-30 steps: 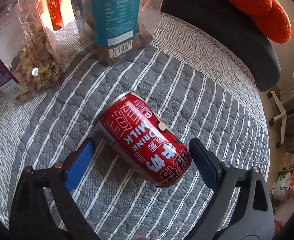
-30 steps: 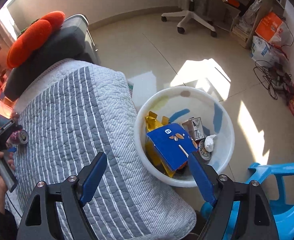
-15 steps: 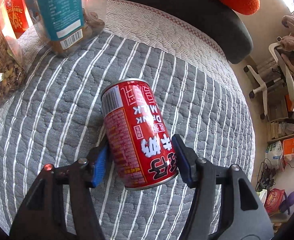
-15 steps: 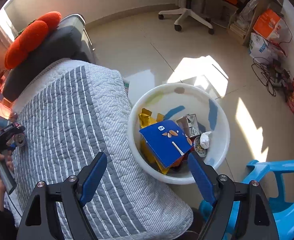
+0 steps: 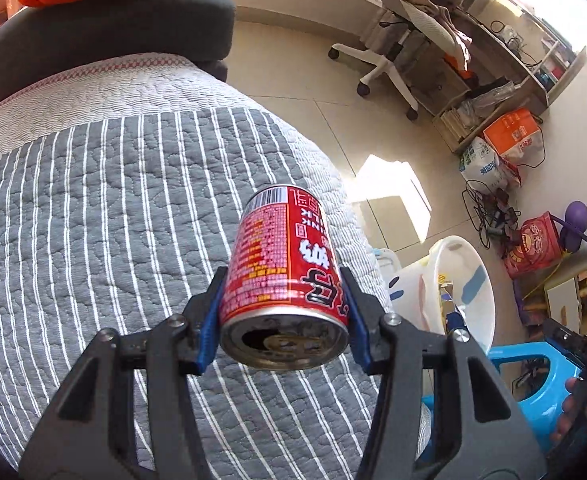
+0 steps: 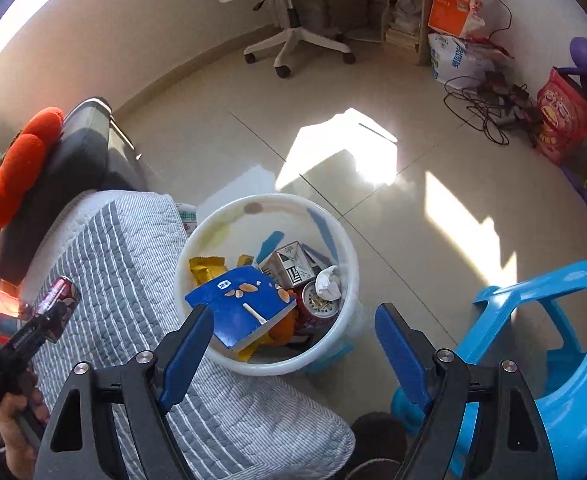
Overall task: Collect trash
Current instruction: 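Carry the red can over the bucket and open the left gripper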
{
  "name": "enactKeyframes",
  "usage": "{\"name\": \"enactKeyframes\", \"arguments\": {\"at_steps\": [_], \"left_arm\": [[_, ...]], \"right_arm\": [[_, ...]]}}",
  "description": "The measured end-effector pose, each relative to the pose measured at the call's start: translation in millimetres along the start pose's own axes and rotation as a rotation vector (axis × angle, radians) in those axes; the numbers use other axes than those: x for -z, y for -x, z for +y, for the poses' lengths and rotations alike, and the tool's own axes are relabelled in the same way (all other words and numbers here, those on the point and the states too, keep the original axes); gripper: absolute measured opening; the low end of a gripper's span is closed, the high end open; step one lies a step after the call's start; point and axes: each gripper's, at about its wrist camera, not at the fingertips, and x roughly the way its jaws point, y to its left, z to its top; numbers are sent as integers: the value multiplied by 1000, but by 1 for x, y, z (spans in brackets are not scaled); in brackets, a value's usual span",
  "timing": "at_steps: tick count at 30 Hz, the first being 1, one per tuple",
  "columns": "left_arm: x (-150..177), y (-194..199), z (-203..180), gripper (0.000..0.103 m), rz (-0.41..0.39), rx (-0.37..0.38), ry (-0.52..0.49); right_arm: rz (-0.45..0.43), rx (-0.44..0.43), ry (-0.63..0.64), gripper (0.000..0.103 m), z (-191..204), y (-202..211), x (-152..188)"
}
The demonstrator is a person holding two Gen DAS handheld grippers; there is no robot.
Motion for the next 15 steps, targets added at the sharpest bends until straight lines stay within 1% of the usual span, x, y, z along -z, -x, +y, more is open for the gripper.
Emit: {"name": "enactKeyframes", "arguments": {"at_steps": [2, 4, 5, 8, 11, 13, 14, 15], "left_arm": [[0, -2, -26, 54, 1, 39, -72], [2, -6, -53, 54, 20, 78, -121], [0, -15, -69, 54, 30, 94, -142], [0, -30, -108, 54, 62, 134, -192], [-2, -44, -132, 54, 85, 155, -225], [-4, -52, -146, 55, 92, 198, -248], [-4, -56, -153, 57, 107, 211, -264], [-5, -60, -154, 70, 118, 189, -273]], "right_arm": [[-5, 3, -14, 84, -11, 2, -1], [-7, 5, -31, 84, -20, 5, -1], [-8, 4, -37, 84, -23, 6, 0], [-12, 3, -55, 84, -31, 9, 0], [-17, -1, -71, 84, -38, 12, 0], [-19, 2, -78, 84, -40, 13, 0], [-20, 3, -81, 84, -41, 14, 0], [-20, 5, -83, 84, -42, 14, 0]]}}
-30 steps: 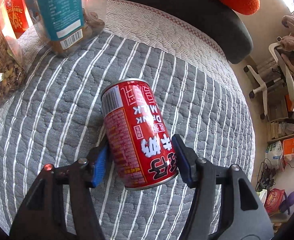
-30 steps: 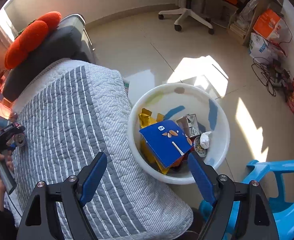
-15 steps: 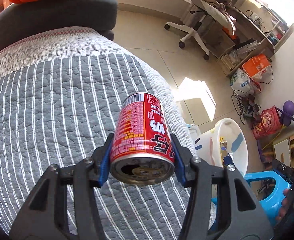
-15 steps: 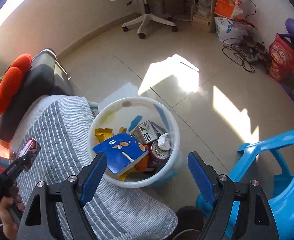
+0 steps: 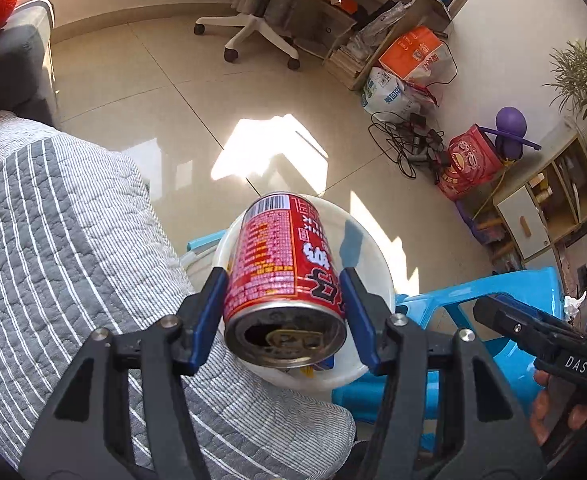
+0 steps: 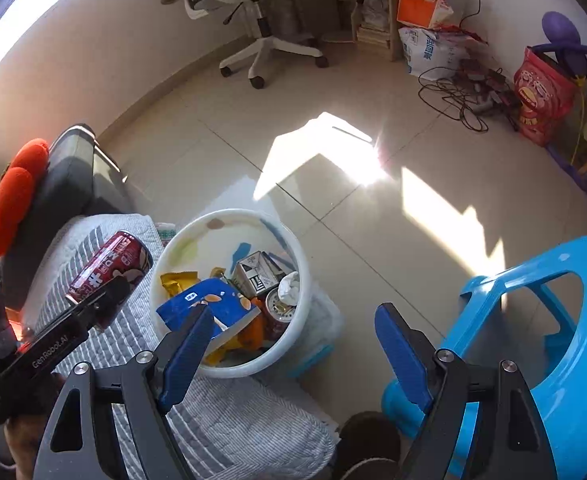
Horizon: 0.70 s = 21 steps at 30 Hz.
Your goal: Collect trash
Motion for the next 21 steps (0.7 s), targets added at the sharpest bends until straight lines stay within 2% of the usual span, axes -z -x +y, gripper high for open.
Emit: {"name": "enactKeyframes", "arguments": {"at_steps": [1, 7, 13, 17, 21], "left_arm": [[0, 0, 2, 81, -2, -31, 3], [26, 43, 19, 96, -27, -96, 37], [66, 87, 30, 102, -43, -278, 29], [101, 128, 35, 102, -53, -394, 8], [132, 162, 42, 102, -58, -448, 38]], "right_arm": [[0, 2, -2, 84, -1, 0, 1], [-2, 5, 10, 84, 2, 3, 6], [-7, 9, 38, 84, 10, 8, 14], [-43, 26, 147, 84, 30, 25, 31], [-42, 19, 217, 87, 60, 45, 51]]}}
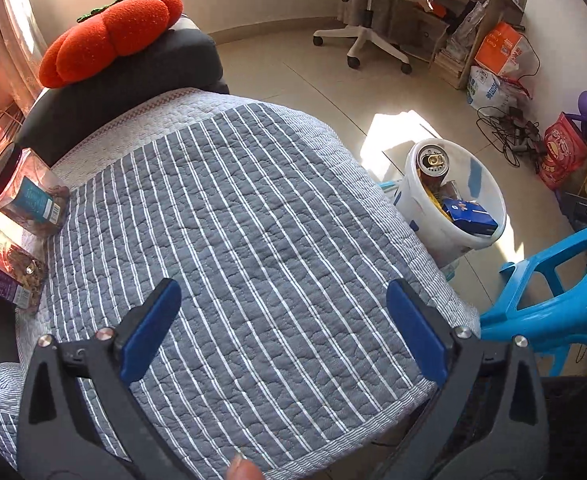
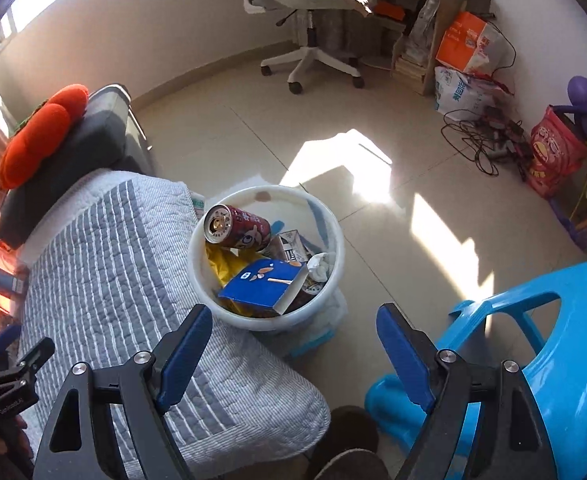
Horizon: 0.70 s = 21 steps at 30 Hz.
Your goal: Collect trash
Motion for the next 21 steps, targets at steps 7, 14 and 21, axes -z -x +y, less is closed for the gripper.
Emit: {"name": "enactKeyframes", "arguments": {"at_steps": [7, 14, 21], "left_arm": [[45, 43, 15, 102, -49, 13, 47], [97, 52, 30, 102, -107, -71, 178], [112, 51, 29, 102, -114, -137, 169]], "right_arm": [[-83, -49, 172, 92, 67, 55, 43], [-132, -108, 231, 92, 93, 59, 105], [-177, -58, 316, 92, 114, 50, 129]]}}
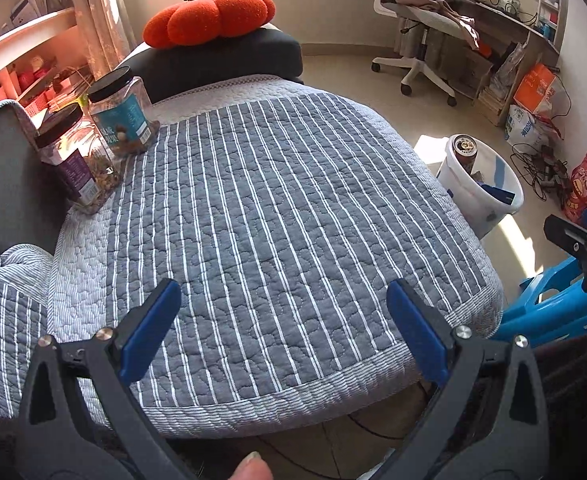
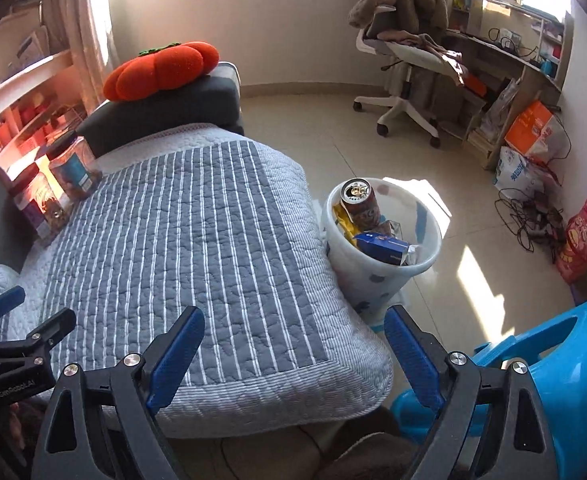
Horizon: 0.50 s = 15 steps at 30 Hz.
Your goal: Collect trash
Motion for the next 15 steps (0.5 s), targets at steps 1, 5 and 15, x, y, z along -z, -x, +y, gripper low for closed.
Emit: {"name": "enactKeyframes", "arguments": {"at_steps": [1, 5, 15], "left_arm": [[0, 1, 0, 102, -5, -5, 2], [0, 3, 0, 102, -15, 6, 12], [1, 7, -8, 102, -21, 30, -5]], "right_arm": [[-9, 25, 2, 92, 1, 0, 0], [4, 10, -22, 92, -2, -3, 4], [25, -8, -32, 93, -3, -4, 8]]}}
